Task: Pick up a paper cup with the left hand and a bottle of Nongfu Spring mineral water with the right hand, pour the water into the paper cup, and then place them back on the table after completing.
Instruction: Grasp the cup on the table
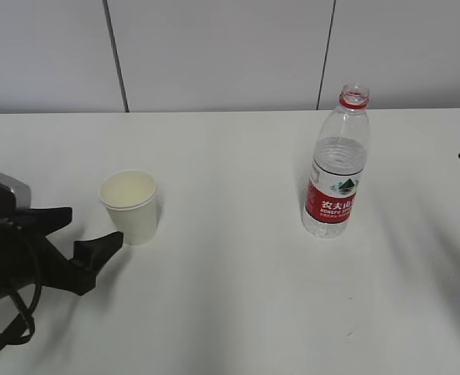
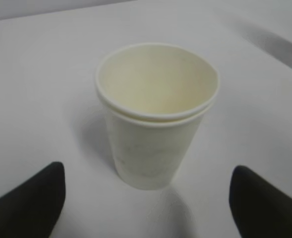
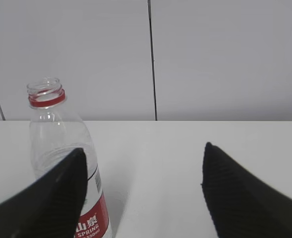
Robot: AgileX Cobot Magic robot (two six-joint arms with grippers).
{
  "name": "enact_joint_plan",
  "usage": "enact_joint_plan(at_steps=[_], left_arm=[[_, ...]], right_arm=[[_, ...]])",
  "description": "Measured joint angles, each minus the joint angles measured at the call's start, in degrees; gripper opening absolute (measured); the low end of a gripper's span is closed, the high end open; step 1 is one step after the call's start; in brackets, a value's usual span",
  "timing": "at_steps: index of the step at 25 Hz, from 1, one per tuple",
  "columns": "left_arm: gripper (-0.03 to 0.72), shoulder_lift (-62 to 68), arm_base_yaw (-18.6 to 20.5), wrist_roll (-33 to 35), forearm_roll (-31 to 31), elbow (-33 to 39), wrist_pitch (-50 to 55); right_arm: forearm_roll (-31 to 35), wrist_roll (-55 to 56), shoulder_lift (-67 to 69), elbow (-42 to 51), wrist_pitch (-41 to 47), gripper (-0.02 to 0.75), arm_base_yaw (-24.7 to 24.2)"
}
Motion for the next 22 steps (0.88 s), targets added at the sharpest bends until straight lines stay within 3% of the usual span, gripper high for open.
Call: enact_joint_plan(at_steps=[11, 22], left_arm=[[0.613, 10.5, -6.0, 0.0, -5.3, -10.4, 0.1], [0.593, 16.3, -6.6, 0.0, -7.6, -18.0, 0.1]], right_arm=[[0.0, 0.0, 0.0, 0.0, -2.6, 0.534, 0.0], [0.0, 0.0, 0.1, 0.0, -2.6, 0.534, 0.0]])
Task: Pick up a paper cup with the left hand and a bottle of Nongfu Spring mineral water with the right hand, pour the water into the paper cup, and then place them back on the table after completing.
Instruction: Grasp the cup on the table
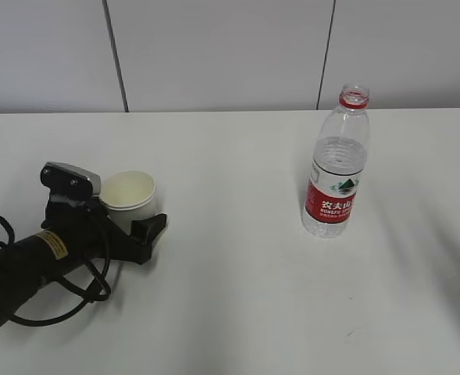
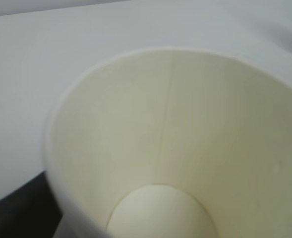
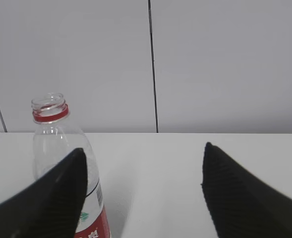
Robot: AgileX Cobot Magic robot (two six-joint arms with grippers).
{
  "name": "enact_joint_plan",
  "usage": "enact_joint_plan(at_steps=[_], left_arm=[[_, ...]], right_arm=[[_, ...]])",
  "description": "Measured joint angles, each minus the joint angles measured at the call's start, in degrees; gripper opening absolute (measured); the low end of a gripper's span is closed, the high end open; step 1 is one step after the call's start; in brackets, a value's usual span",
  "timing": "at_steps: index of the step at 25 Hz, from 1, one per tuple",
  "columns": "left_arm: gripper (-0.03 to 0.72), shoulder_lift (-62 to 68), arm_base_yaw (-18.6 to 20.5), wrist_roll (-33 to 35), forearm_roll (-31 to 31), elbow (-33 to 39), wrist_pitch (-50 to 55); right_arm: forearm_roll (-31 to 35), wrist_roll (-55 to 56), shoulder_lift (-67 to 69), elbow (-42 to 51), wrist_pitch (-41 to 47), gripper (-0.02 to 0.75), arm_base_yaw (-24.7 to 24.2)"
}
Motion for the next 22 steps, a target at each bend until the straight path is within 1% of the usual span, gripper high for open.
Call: enact_joint_plan(at_steps=[4, 7, 11, 16, 20, 22], left_arm=[[0.561, 0.0, 0.0, 0.0, 0.0, -0.1, 0.0], [0.512, 0.0, 0.0, 0.0, 0.1, -0.1, 0.0], [0.468, 0.0, 0.0, 0.0, 0.3, -0.1, 0.0], [0.419, 0.0, 0.0, 0.0, 0.6, -0.1, -0.2], [0.400, 0.0, 0.0, 0.0, 0.6, -0.1, -0.3], [0.399, 0.0, 0.0, 0.0, 0.6, -0.1, -0.3]], right_arm=[[0.0, 0.0, 0.0, 0.0, 0.0, 0.534, 0.0], [0.0, 0.0, 0.3, 0.0, 0.0, 0.534, 0.0], [0.0, 0.0, 2.4, 0.0, -0.4, 0.534, 0.0], [-1.3, 0.0, 7.2, 0.0, -4.0, 0.535, 0.0], [-5.3, 0.2, 11.9, 0.0, -8.9, 0.535, 0.0], [-9.0, 0.3, 14.2, 0.0, -11.3, 0.534, 0.0]])
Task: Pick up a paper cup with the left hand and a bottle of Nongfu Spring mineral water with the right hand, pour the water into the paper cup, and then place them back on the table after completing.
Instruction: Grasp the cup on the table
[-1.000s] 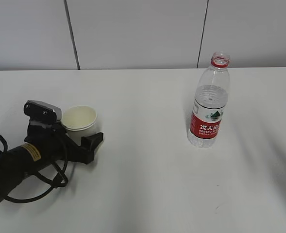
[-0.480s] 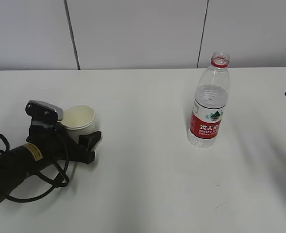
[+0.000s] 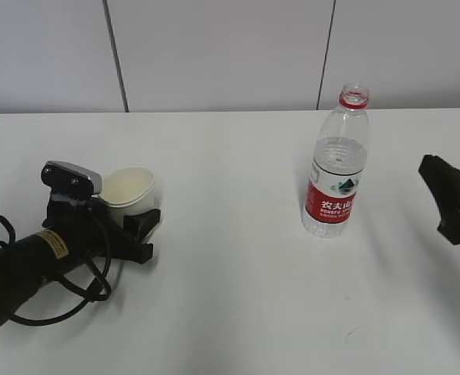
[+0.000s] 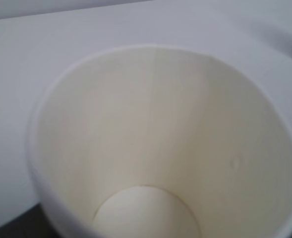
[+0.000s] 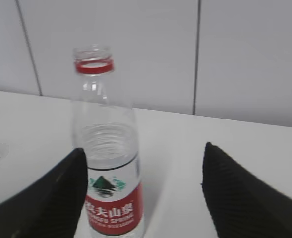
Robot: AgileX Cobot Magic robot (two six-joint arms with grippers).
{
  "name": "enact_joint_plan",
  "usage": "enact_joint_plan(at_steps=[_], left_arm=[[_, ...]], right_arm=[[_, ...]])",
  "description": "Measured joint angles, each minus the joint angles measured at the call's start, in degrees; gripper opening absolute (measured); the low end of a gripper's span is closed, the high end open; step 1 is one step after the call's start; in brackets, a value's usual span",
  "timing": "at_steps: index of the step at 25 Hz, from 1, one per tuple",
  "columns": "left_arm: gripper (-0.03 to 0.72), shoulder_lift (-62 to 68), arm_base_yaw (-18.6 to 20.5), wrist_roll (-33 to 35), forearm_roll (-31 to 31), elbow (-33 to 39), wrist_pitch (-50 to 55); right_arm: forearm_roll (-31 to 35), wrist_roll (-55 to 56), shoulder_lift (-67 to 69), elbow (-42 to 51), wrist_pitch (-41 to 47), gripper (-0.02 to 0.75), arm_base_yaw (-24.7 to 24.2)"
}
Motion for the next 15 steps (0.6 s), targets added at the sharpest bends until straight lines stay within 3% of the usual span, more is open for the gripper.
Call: enact_joint_plan(at_steps=[6, 15], left_arm=[[0.398, 0.0, 0.0, 0.0, 0.0, 0.0, -0.1], [0.397, 0.0, 0.0, 0.0, 0.5, 0.0, -0.1]], right_arm=[[-9.6, 0.4, 7.2, 0.0, -5.0, 0.534, 0.0], [-9.3, 1.6, 16.1, -0.4, -5.3, 0.551, 0.0]])
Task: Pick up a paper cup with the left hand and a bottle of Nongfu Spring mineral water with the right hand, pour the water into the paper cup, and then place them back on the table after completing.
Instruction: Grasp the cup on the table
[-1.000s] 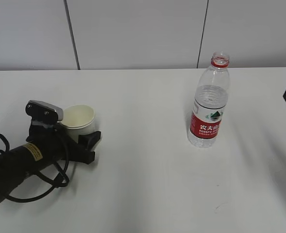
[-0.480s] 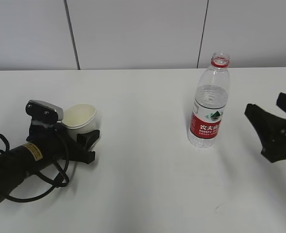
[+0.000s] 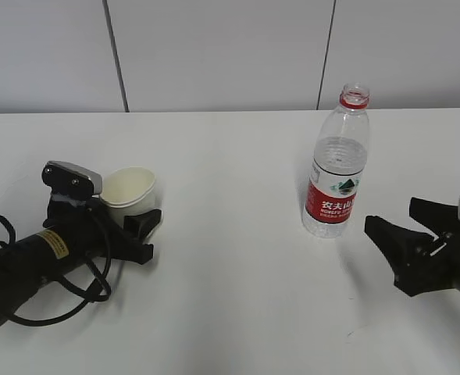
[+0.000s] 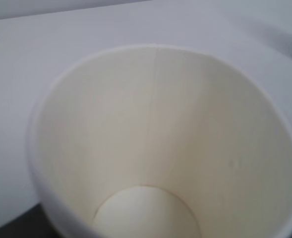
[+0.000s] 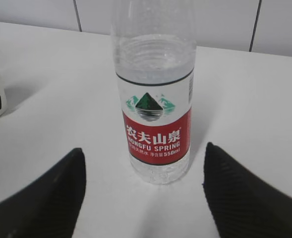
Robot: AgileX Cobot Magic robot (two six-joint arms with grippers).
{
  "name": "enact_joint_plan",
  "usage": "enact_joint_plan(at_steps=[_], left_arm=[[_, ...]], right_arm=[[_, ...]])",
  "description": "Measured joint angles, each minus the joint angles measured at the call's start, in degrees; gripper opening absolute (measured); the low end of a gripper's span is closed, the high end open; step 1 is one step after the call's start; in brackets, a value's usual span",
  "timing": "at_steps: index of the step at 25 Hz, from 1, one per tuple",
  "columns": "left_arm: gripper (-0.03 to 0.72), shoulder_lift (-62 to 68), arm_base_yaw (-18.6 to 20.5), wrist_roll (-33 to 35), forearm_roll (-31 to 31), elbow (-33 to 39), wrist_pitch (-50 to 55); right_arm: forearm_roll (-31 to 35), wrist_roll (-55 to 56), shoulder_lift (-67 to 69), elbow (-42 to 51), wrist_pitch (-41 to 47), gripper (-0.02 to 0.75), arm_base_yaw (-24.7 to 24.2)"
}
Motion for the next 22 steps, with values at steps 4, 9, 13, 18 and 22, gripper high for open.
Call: enact_joint_plan(at_steps=[4, 9, 13, 18, 22], left_arm=[[0.397, 0.0, 0.0, 0.0, 0.6, 0.0, 0.0], [0.396, 0.0, 0.0, 0.0, 0.8, 0.0, 0.0], [0.396, 0.0, 0.0, 0.0, 0.8, 0.0, 0.0], [0.396, 0.0, 0.0, 0.0, 0.9, 0.0, 0.0], [0.396, 0.0, 0.0, 0.0, 0.9, 0.0, 0.0]], right_arm=[[0.1, 1.4, 1.8, -1.5, -0.1, 0.636, 0.0], [0.2, 2.2, 6.1, -5.6, -0.1, 0.661, 0.0], [0.2, 2.4, 10.1, -9.4, -0.2, 0.661, 0.0], [0.2, 4.0, 13.3, -13.4, -0.3, 0.661, 0.0], [0.0, 6.0, 15.7, -16.5, -0.3, 0.661, 0.0]])
